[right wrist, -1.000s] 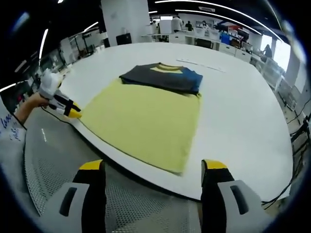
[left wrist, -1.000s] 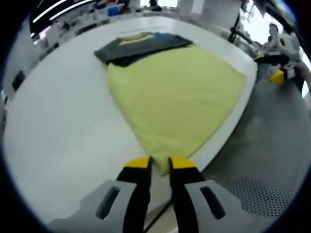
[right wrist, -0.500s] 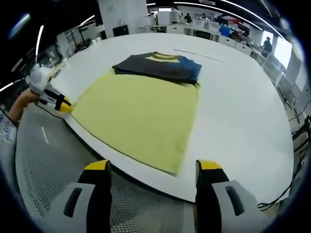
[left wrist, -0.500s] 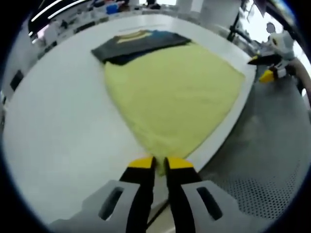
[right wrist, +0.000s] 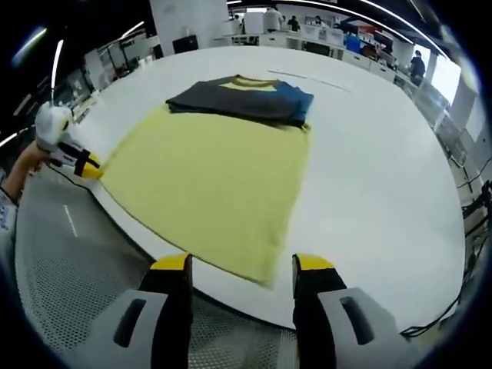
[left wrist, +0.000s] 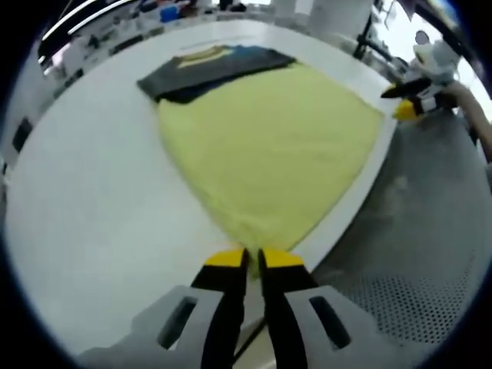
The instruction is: Fold the garment on the visible template until the final outline fits inside the template.
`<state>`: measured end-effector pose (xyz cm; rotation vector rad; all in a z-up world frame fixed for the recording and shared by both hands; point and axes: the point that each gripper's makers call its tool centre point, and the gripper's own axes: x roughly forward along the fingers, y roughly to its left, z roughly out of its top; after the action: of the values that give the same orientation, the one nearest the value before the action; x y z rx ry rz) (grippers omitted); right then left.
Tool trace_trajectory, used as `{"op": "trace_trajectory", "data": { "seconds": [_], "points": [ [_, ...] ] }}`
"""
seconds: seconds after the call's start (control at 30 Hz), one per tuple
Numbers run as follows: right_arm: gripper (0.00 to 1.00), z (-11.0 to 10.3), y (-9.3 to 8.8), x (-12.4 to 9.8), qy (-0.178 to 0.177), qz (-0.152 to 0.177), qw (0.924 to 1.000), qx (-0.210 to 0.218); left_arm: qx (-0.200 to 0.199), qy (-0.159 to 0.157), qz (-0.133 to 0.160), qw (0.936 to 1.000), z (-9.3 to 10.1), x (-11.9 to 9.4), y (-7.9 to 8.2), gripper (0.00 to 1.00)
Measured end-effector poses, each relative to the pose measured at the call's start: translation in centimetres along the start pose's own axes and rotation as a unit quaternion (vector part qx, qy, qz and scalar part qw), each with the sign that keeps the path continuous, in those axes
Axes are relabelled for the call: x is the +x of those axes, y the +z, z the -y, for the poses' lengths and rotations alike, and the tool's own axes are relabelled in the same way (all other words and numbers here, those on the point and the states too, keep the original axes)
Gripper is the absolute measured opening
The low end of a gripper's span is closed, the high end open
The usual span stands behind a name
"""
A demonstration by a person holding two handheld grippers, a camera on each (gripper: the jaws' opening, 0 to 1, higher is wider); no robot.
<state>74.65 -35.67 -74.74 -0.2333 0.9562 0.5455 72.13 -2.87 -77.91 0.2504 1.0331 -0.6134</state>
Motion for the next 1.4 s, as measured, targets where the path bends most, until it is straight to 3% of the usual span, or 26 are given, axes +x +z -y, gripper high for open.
{"op": "trace_trajectory", "data": {
  "seconds": [0.47, 0.57, 0.67, 0.9, 1.4],
  "points": [
    [0.33, 1.3, -1.2, 1.2, -0.018, -0.022, 0.9996, 0.007, 0.001, -0.001, -0.006, 1.0, 0.0, 0.0, 0.0, 0.03],
    [0.3, 1.4, -1.2, 1.4, -0.021, -0.024, 0.9995, -0.009, 0.001, -0.001, -0.007, 1.0, 0.1, 0.0, 0.0, 0.03],
    [0.22, 2.1, -1.1, 1.7, -0.031, -0.018, 0.9993, -0.006, -0.001, -0.001, -0.007, 1.0, 0.1, 0.0, 0.0, 0.03],
    [0.2, 2.1, -1.9, 2.1, -0.029, -0.037, 0.9989, 0.001, -0.005, -0.002, -0.011, 0.9999, 0.2, 0.0, 0.0, 0.02],
    [0.2, 2.3, -2.2, 2.1, -0.026, -0.042, 0.9987, 0.015, -0.02, -0.004, -0.009, 0.9997, 0.3, -0.1, 0.0, 0.01]
  ]
}}
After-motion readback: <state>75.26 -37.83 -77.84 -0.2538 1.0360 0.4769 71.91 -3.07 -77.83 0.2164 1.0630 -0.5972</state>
